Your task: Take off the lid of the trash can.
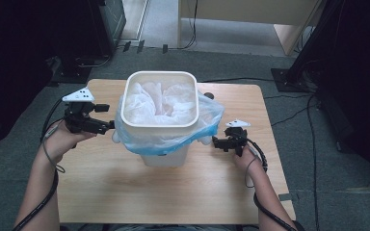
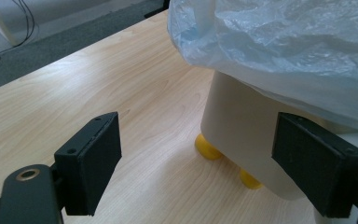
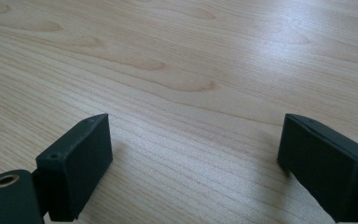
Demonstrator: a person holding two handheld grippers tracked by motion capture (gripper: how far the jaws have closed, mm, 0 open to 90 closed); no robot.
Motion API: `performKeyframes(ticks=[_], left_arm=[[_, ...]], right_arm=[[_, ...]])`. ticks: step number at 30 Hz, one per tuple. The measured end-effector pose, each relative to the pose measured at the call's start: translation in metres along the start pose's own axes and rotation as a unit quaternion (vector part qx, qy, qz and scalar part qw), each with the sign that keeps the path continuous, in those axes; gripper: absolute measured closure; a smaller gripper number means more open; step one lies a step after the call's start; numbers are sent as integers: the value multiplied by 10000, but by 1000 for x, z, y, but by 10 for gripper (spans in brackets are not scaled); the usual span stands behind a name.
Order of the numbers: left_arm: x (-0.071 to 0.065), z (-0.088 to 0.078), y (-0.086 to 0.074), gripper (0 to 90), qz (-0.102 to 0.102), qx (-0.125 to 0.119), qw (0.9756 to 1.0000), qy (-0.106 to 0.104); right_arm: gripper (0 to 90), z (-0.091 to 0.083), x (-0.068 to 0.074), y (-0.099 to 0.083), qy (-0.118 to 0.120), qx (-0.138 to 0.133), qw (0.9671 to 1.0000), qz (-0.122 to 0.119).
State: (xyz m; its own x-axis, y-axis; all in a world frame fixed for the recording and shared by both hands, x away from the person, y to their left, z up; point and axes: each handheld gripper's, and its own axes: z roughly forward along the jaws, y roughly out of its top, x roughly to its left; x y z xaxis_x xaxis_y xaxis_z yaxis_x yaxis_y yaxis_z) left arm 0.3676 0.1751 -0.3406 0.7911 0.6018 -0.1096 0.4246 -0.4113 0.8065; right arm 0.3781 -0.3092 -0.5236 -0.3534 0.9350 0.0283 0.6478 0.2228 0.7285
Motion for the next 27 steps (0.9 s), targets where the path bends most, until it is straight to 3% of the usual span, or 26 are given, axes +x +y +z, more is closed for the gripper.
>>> performKeyframes(ticks=[16, 27], left_arm=[[0, -14, 4, 152, -85, -76, 9999, -49], [-5, -24, 10, 152, -3, -157, 9999, -65]], right_arm=[[100, 0, 0, 0, 2, -2, 10000, -3], [100, 0, 0, 0, 2, -2, 10000, -6]])
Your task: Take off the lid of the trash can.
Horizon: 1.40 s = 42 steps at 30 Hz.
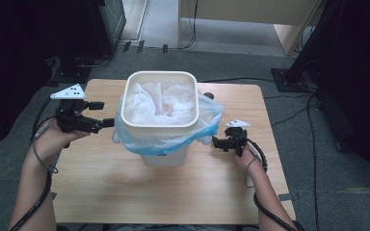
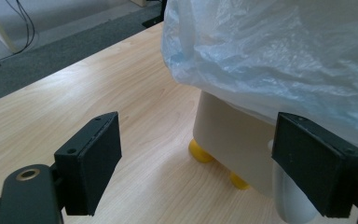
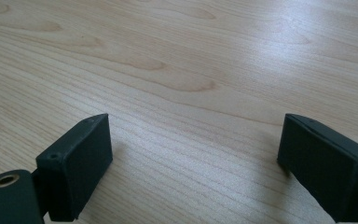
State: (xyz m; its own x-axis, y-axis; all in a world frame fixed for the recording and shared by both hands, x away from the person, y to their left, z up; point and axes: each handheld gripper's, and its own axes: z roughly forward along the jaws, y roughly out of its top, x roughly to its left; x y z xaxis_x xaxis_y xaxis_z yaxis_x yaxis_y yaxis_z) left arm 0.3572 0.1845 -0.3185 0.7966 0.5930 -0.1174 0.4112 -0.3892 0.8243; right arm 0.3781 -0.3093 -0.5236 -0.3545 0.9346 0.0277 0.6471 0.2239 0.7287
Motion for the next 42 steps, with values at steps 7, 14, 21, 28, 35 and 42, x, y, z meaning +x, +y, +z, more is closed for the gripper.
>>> performKeyframes(ticks=[7, 14, 21, 28, 35, 42], left_arm=[[-6, -5, 5, 153, 36, -16, 10000, -68], [-14, -13, 14, 152, 0, -177, 9995, -251], [-25, -21, 21, 152, 192, -211, 9994, -178], [-35, -25, 28, 152, 275, -232, 9991, -241], [-42, -29, 33, 152, 386, -227, 9989, -166], [-52, -37, 41, 152, 490, -320, 9980, -237]], right_arm=[[100, 0, 0, 0, 0, 0, 10000, 1], [100, 0, 0, 0, 1, -1, 10000, 0], [100, 0, 0, 0, 0, 1, 10000, 0], [100, 0, 0, 0, -2, 3, 10000, 3], [100, 0, 0, 0, 0, 0, 10000, 3], [100, 0, 0, 0, 1, 0, 10000, 0]])
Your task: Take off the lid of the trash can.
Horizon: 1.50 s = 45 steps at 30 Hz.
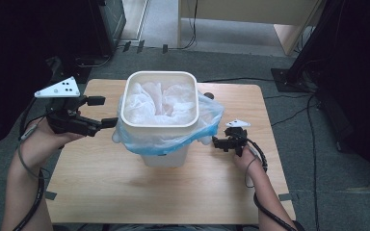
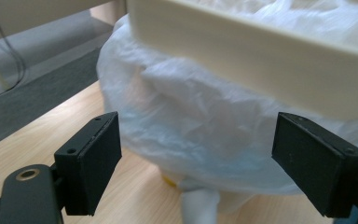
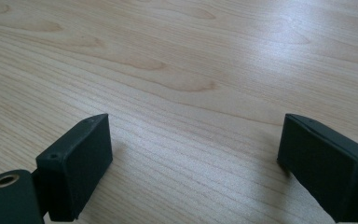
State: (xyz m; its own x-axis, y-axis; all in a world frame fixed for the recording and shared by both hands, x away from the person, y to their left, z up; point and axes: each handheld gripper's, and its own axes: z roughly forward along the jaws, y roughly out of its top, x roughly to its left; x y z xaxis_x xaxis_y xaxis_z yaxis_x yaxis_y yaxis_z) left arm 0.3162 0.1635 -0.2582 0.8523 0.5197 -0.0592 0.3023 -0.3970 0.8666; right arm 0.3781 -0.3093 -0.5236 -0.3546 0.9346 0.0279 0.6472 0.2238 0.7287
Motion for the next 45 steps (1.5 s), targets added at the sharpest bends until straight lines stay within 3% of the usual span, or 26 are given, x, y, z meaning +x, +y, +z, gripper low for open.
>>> performKeyframes(ticks=[5, 19, 22, 26, 33, 37, 45], left_arm=[[2, -2, 8, 152, 20, -58, 10000, 11], [28, 11, 32, 152, -66, 70, 10000, -26], [35, 14, 36, 152, -125, -8, 9999, -105], [41, 19, 42, 152, 46, 41, 10000, -70], [49, 21, 54, 152, -180, 81, 9998, -23], [52, 24, 59, 152, -80, 92, 9997, -210], [57, 25, 71, 152, -60, 100, 9999, -104]], right_arm=[[100, 0, 0, 0, -1, -2, 10000, -1], [100, 0, 0, 0, 0, 1, 10000, -2], [100, 0, 0, 0, -1, -1, 10000, 1], [100, 0, 0, 0, -1, 1, 10000, 0], [100, 0, 0, 0, 0, -2, 10000, -1], [100, 0, 0, 0, -1, -2, 10000, 0], [100, 0, 0, 0, -1, -1, 10000, 1]])
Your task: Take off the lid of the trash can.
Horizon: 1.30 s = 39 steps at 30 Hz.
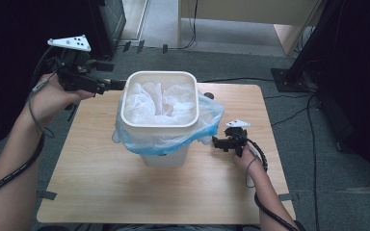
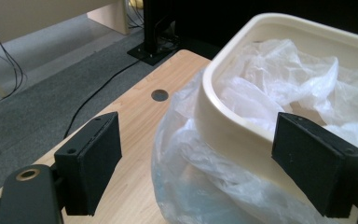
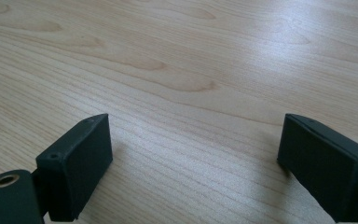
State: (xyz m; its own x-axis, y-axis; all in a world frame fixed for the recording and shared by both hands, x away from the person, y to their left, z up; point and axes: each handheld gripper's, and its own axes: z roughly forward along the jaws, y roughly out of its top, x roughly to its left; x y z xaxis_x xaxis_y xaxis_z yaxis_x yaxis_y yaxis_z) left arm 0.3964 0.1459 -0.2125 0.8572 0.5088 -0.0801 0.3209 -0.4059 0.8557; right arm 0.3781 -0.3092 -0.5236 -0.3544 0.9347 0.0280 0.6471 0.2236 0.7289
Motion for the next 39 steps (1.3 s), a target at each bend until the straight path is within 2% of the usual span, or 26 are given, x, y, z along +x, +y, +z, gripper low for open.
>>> performKeyframes(ticks=[4, 6, 9, 14, 18, 23, 25, 39], left_arm=[[2, -1, 6, 154, -47, -67, 9999, -81], [1, -2, 9, 296, 4, -126, 9998, -126], [-1, -1, 14, 279, 33, -167, 9997, -148], [-4, 7, 17, 285, 149, -115, 9997, -162], [-3, 13, 17, 348, 91, -92, 9998, -159], [-5, 22, 17, 437, 55, 50, 9998, -189], [-6, 25, 18, 495, 65, 75, 9998, -164], [-8, 42, 17, 648, 106, 196, 9995, -232]], right_arm=[[100, 0, 0, 0, -1, -1, 10000, -1], [100, 0, 0, 0, -3, -5, 10000, 9], [100, 0, 0, 0, -1, -1, 10000, 1], [100, 0, 0, 0, -3, 1, 10000, 2], [100, 0, 0, 0, -3, 1, 10000, 7], [100, 0, 0, 0, -3, 1, 10000, 4], [100, 0, 0, 0, -3, 1, 10000, 6], [100, 0, 0, 0, 0, -1, 10000, 1]])
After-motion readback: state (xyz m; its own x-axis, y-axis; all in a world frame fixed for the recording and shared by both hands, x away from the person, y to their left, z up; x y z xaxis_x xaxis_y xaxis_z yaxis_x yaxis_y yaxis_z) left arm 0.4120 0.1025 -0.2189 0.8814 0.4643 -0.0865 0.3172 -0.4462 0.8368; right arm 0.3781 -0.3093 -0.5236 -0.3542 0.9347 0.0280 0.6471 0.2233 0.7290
